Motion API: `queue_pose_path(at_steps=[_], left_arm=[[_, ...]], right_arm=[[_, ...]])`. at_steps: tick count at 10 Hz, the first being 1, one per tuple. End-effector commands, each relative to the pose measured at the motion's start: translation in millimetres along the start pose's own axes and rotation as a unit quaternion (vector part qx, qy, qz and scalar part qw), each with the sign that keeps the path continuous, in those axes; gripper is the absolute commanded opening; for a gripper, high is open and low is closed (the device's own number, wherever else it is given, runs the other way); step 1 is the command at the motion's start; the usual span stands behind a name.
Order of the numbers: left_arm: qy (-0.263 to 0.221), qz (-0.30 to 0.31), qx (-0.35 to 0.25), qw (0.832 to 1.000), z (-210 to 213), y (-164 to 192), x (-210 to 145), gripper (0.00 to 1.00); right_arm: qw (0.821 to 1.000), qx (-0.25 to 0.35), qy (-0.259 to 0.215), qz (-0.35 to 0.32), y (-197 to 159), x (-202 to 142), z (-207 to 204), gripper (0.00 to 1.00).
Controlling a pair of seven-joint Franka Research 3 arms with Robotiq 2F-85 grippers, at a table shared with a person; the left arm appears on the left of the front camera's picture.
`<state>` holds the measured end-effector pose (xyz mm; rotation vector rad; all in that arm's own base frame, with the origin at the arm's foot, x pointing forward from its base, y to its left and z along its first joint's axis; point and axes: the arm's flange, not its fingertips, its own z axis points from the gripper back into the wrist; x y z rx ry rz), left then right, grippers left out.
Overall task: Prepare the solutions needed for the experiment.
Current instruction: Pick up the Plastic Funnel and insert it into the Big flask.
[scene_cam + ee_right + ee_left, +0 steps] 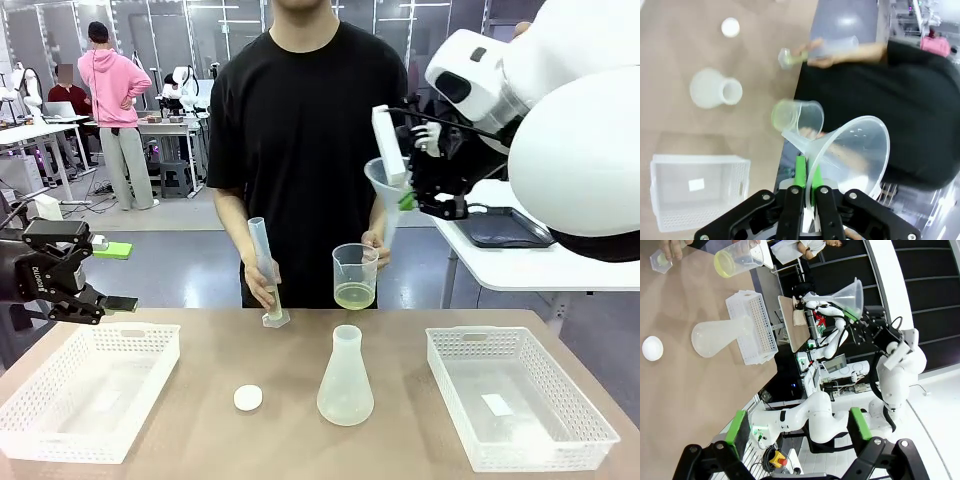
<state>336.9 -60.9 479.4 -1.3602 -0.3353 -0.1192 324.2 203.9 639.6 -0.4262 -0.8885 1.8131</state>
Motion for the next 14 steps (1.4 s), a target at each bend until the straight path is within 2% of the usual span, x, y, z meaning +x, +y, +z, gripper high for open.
queue_pose_path(at_steps=[1,6,14], left_arm=[[-0.005,0.001,-0.013,1.0,-2,-2,2,1.0],[-0.005,0.001,-0.013,1.0,-2,-2,2,1.0],[-0.005,0.001,-0.013,1.0,-2,-2,2,1.0]], right_arm=[[0.999,-0.005,-0.037,0.033,1,0,-7,0.04],[0.997,0.014,-0.048,0.057,12,28,-20,0.04],[0.996,0.064,-0.013,0.058,59,27,-81,0.04]])
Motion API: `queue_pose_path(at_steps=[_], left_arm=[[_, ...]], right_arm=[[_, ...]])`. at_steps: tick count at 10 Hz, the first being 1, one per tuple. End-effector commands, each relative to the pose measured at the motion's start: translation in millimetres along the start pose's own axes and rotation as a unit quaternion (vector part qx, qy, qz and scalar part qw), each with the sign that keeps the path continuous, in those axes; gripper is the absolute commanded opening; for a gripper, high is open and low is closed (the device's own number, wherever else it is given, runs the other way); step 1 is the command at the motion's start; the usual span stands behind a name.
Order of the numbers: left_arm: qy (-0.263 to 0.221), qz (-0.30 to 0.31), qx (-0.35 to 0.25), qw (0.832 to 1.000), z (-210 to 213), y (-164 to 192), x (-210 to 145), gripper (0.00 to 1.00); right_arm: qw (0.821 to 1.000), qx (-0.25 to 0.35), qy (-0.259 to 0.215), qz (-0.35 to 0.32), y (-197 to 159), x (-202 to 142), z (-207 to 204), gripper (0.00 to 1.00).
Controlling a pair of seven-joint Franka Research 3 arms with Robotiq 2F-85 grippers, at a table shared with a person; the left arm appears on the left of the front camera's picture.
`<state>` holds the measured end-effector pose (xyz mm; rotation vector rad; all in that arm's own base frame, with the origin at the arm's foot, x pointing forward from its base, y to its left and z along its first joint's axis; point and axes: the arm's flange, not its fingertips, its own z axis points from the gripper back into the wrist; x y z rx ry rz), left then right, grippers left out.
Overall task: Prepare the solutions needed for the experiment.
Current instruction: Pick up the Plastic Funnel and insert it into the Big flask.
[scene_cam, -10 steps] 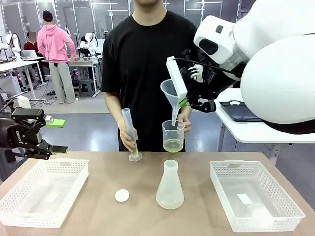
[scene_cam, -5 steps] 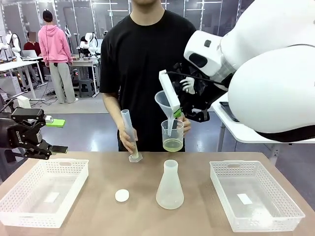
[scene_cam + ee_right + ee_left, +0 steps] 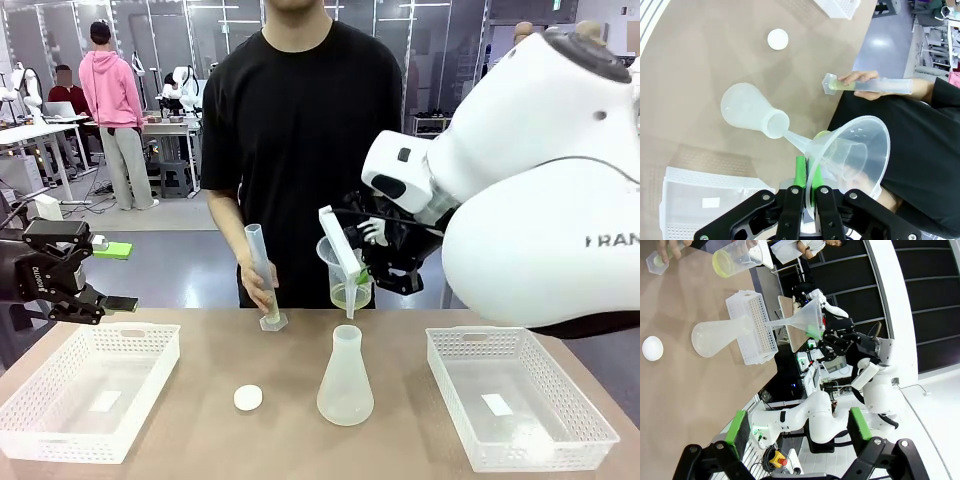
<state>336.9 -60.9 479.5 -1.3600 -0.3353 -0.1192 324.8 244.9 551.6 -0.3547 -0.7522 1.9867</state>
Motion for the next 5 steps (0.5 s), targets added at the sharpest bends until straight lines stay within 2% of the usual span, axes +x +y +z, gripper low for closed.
queue_pose_path(at_steps=[1,5], left_arm=[[-0.005,0.001,-0.013,1.0,-2,-1,2,1.0],[-0.005,0.001,-0.013,1.0,-2,-1,2,1.0]], right_arm=[[1.0,-0.014,0.001,-0.004,4,-2,-15,0.04],[1.0,0.0,-0.002,-0.025,9,-7,-37,0.04]])
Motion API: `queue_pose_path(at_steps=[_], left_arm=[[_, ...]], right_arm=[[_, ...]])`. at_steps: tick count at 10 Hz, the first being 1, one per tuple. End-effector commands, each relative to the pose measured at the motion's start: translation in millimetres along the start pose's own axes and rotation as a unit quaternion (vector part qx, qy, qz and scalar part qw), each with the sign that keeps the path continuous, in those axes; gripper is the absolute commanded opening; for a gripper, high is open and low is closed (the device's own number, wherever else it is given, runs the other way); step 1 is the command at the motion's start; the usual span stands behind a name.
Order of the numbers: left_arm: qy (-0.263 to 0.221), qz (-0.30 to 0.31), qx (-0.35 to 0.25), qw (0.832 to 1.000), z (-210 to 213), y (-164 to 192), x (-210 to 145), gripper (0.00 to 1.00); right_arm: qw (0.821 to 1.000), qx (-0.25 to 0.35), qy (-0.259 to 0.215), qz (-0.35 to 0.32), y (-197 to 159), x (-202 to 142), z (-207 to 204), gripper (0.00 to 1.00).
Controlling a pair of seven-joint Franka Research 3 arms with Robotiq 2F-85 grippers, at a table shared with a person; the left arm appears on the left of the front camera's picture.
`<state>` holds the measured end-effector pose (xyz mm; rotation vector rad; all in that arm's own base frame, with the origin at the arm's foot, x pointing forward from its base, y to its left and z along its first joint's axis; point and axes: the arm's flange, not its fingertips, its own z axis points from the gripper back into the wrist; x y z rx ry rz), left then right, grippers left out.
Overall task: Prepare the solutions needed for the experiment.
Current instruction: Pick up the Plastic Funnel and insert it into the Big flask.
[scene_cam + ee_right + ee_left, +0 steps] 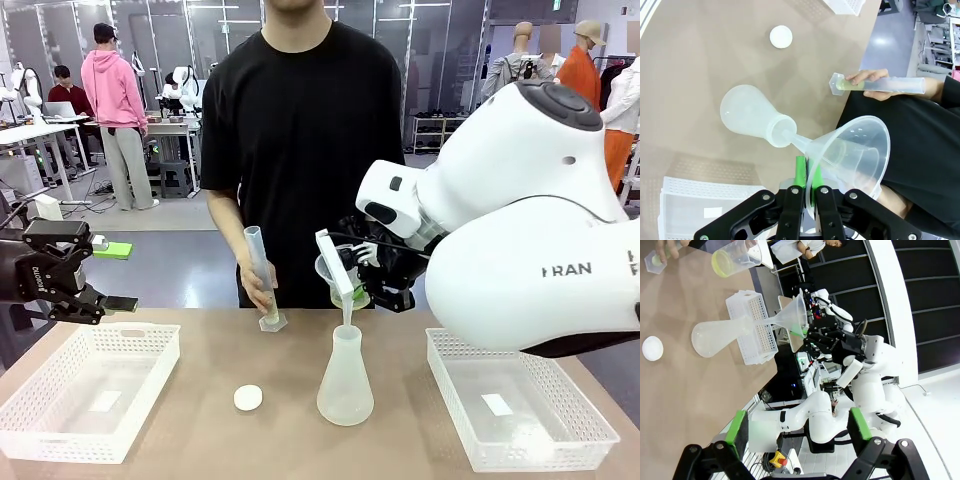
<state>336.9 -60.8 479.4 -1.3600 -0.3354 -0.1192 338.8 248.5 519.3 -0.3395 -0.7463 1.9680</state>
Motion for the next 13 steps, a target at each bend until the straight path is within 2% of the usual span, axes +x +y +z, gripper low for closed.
queue_pose_path(at_steps=[1,8,13], left_arm=[[-0.005,0.001,-0.013,1.0,-2,-2,2,1.0],[-0.005,0.001,-0.013,1.0,-2,-2,2,1.0],[-0.005,0.001,-0.013,1.0,-2,-2,2,1.0]], right_arm=[[1.0,0.0,-0.002,-0.016,1,-1,-6,0.04],[0.999,0.024,-0.016,-0.028,9,-2,-41,0.04],[0.998,0.045,-0.011,-0.042,12,-8,-49,0.04]])
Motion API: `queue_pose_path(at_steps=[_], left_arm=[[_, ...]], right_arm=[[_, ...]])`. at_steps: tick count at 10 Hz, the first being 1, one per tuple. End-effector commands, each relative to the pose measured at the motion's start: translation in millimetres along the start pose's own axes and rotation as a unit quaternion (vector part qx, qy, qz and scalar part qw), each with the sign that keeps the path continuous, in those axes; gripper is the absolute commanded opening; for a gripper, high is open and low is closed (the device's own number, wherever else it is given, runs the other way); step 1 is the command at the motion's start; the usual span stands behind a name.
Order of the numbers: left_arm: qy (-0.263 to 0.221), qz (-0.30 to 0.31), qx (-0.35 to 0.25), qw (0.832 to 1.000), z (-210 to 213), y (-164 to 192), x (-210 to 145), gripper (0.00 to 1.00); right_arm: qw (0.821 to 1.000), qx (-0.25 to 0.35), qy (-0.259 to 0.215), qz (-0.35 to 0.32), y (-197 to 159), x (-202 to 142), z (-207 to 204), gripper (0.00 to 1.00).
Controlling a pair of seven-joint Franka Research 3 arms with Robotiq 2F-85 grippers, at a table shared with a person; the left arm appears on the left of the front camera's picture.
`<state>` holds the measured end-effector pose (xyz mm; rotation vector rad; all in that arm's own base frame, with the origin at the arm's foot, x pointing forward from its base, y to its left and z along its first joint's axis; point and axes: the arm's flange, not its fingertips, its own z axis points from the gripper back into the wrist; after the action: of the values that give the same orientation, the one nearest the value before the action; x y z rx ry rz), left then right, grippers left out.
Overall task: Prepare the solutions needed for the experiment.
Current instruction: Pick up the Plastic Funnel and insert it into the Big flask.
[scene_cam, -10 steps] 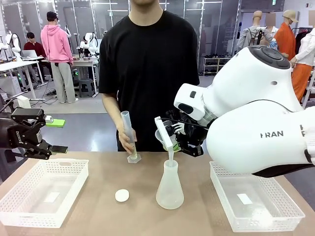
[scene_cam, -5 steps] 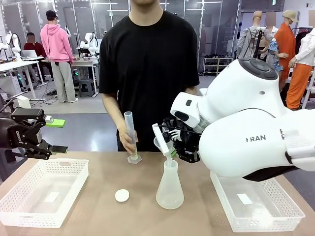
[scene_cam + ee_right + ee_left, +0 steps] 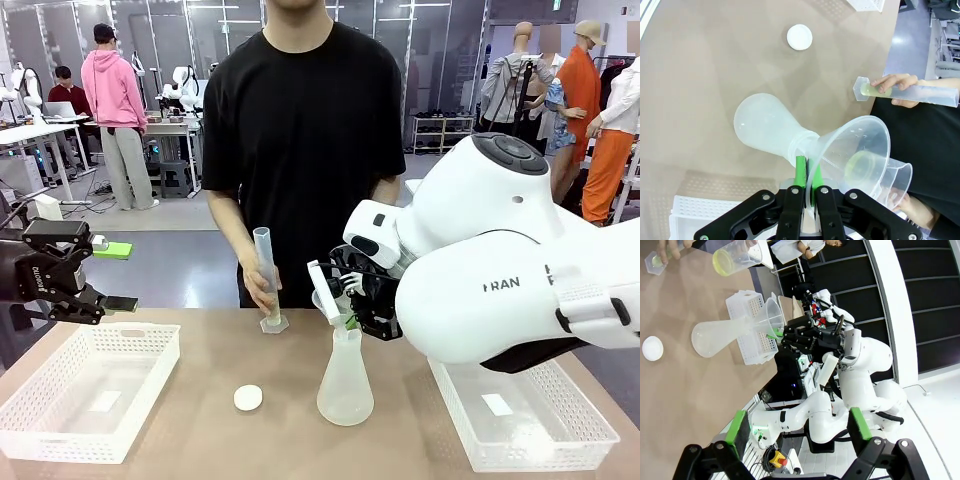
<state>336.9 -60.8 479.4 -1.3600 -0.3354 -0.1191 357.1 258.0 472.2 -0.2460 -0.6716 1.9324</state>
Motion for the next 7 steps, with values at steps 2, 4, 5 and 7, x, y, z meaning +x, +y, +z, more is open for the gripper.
queue_pose_path(at_steps=[2,4,5,7], left_arm=[[-0.005,0.001,-0.013,1.0,-2.4,-1.5,1.6,1.0],[-0.005,0.001,-0.013,1.0,-2.4,-1.5,1.6,1.0],[-0.005,0.001,-0.013,1.0,-2.4,-1.5,1.6,1.0],[-0.005,0.001,-0.013,1.0,-2.4,-1.5,1.6,1.0]], right_arm=[[1.0,0.01,-0.004,-0.014,-1.1,-5.8,0.4,0.21],[1.0,0.012,-0.002,-0.016,-1.4,-6.7,1.6,0.41],[1.0,0.021,0.004,-0.012,-1.9,-7.4,1.6,0.4],[1.0,0.006,0.001,-0.009,0.2,-4.7,-0.8,0.4]])
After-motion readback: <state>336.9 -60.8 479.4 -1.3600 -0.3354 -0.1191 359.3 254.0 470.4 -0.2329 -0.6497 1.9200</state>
